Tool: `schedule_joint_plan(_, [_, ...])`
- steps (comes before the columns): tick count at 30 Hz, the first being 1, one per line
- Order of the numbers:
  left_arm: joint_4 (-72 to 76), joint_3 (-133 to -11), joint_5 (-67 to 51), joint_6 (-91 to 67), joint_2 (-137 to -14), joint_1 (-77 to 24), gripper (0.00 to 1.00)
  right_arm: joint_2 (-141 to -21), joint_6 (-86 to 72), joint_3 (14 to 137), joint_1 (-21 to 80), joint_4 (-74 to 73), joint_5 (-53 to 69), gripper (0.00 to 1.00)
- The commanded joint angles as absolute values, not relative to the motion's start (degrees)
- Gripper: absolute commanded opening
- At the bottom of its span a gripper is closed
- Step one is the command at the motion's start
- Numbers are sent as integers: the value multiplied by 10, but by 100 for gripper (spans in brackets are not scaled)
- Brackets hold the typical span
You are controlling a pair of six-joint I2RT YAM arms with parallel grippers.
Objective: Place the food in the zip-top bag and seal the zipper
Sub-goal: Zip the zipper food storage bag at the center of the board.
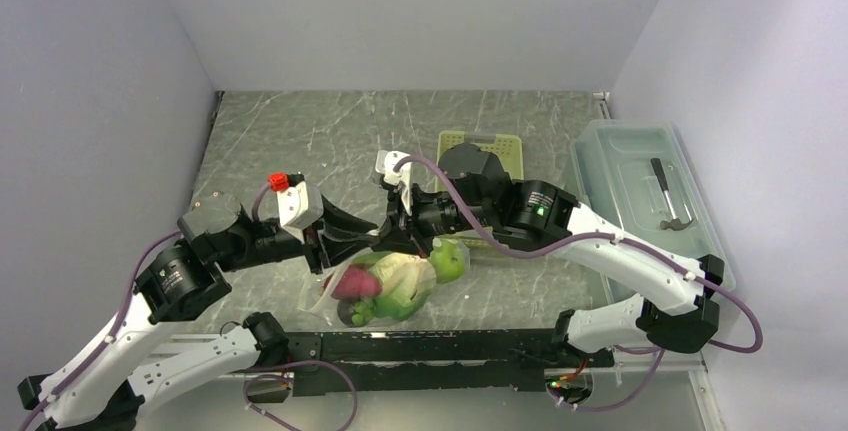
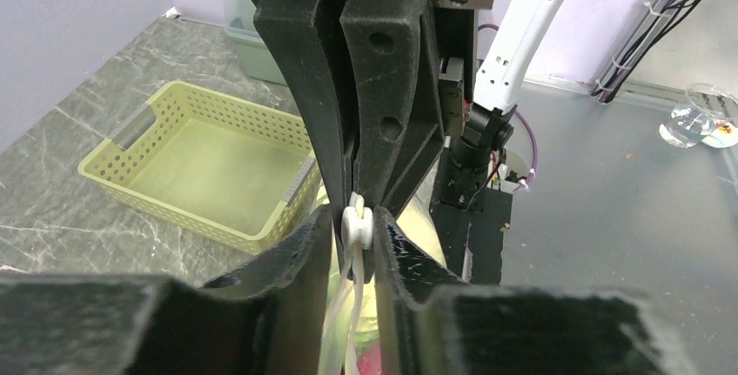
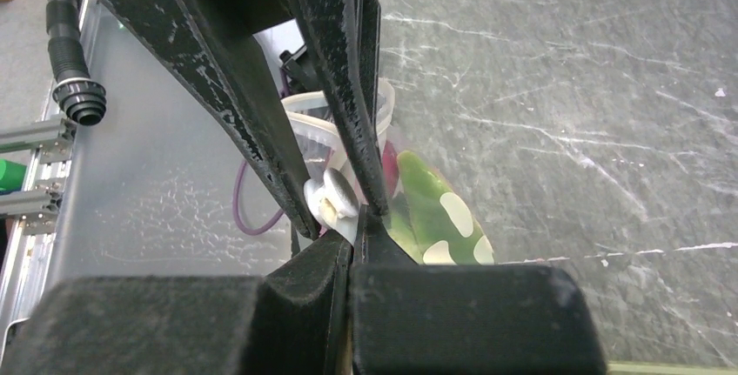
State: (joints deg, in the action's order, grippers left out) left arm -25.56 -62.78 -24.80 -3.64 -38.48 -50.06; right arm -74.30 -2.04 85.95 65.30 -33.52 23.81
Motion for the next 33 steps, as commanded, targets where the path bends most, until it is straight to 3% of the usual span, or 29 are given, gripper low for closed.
schedule_joint_plan(1, [-263,-642,-265,-26,-386,-499,24,-741,-33,900,656,-308,229,0])
schedule_joint_plan(9, [-270,-644,-251,-21,-380,-499,8,-739,-34,902,656,-306,229,0])
schedule_joint_plan(11, [-267,-645,-251,-22,-379,-500,0,-741,-33,903,656,-308,229,0])
schedule_joint_plan(33, [-269,-620,-230,-30,-358,-499,0,-691,-21,924,655,-298,169,0])
